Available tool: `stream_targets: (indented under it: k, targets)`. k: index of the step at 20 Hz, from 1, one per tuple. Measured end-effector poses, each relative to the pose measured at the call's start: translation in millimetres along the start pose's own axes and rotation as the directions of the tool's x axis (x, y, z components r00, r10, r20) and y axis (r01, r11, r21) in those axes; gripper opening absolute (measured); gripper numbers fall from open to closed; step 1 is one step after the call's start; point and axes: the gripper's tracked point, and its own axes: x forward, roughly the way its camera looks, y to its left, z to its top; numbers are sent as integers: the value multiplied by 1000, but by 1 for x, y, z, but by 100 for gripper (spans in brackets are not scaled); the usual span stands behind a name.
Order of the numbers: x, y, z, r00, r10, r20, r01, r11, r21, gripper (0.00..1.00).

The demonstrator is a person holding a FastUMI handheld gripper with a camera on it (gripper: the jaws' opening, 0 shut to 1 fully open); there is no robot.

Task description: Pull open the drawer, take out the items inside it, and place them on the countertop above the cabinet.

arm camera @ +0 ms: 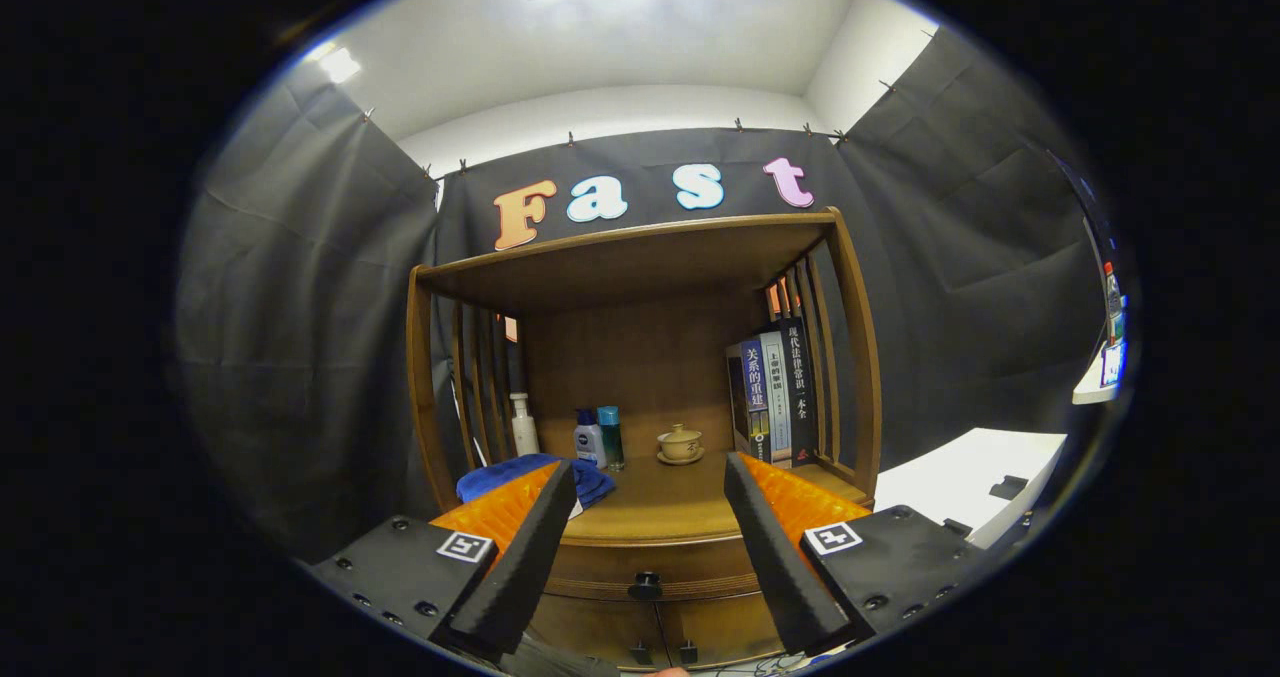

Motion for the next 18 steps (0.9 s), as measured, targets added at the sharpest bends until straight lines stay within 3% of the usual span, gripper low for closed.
stream_targets:
  k: [8,13,18]
  targets:
    - [16,0,-23,1000,10,-2,-10,1000,-2,99]
    - [48,-6,-82,999,10,-42,-10,1000,12,99]
    - [71,-22,-153,991,-38,-124,39,999,1,99]
